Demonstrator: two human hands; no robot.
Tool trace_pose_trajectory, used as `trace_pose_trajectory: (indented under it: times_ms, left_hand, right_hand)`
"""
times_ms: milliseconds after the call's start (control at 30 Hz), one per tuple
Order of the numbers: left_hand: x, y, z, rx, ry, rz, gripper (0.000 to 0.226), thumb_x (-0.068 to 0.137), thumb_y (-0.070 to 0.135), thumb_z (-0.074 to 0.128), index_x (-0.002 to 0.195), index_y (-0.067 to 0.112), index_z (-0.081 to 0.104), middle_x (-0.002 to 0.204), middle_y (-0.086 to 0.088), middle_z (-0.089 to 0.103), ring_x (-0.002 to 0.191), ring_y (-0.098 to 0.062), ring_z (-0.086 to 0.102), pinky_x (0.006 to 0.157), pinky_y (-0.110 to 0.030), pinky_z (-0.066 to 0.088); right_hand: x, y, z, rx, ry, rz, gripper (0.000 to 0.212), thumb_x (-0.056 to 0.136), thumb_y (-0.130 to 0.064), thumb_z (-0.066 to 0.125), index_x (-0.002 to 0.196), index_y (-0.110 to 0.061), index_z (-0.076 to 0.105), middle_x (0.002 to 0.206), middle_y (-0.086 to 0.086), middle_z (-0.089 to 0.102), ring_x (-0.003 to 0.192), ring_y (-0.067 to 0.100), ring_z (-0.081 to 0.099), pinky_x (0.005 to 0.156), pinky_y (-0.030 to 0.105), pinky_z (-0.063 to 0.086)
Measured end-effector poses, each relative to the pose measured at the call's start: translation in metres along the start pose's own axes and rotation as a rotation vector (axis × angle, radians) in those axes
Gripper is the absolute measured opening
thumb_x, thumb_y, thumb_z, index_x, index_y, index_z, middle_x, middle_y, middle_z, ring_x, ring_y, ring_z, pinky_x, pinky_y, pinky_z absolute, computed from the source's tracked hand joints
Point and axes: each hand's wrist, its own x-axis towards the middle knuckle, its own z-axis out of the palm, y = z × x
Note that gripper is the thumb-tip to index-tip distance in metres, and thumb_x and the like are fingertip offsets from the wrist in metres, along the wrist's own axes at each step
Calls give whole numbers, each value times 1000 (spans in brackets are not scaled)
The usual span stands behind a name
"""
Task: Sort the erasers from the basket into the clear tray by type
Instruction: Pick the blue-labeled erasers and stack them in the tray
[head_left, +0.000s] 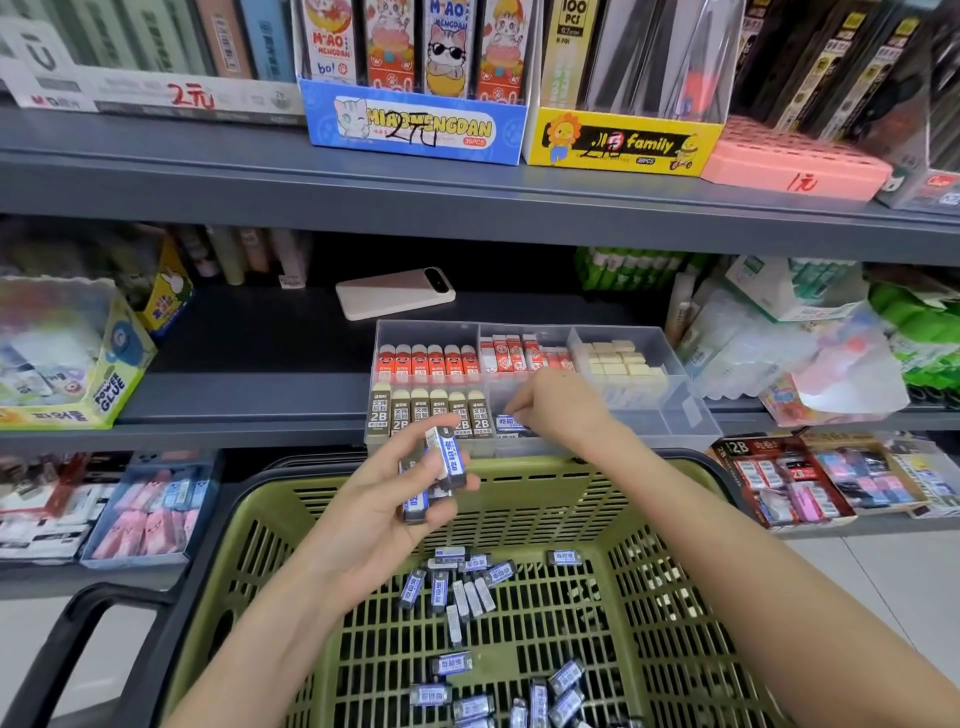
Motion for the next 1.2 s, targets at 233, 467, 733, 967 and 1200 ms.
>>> trace_pose_trajectory:
  times_ms: [233, 467, 733, 967, 1200]
  left_hand:
    - [2, -4, 1, 22, 111, 27, 34, 74, 15, 61, 107, 12, 66, 83, -14, 71, 62, -18, 65, 36, -16, 34]
    - [2, -5, -2, 65, 136, 48, 41, 72, 24, 65, 107, 3, 63, 90, -13, 70, 53, -10, 54, 33, -13, 29]
    - [0, -2, -6, 109, -66, 47, 49, 59, 49, 85, 89, 12, 73, 64, -4, 62, 38, -2, 36, 33, -9, 28]
    - [0, -5, -4, 131, 33, 14, 40, 84, 41, 55, 97, 5, 68, 70, -12, 63, 46, -10, 49, 33, -14, 30]
    - [-1, 0, -3, -14, 97, 25, 27, 76, 6, 55, 103, 3, 53, 92, -23, 71, 68, -25, 68, 38, -18, 37]
  right_hand:
    - [-5, 8, -2, 166, -98, -51, 27, 95, -13, 47, 109, -10, 69, 111, -3, 67, 97, 11, 58, 86, 24, 43]
    - [-36, -7, -21, 342, 115, -206, 38, 98, -28, 44, 76, -4, 62, 75, 15, 61, 65, 14, 53, 67, 32, 46]
    - [-85, -36, -18, 895, -139, -363, 15, 87, -12, 64, 99, -20, 66, 88, 3, 65, 81, 12, 55, 72, 29, 50]
    - [-74, 4, -29, 1049, 121, -156, 25, 80, -5, 70, 103, -14, 63, 65, -2, 63, 49, 11, 53, 57, 23, 47]
    - [-24, 7, 2, 385, 446, 4, 10, 73, -5, 71, 76, -10, 63, 57, -1, 54, 66, 12, 52, 97, 36, 43]
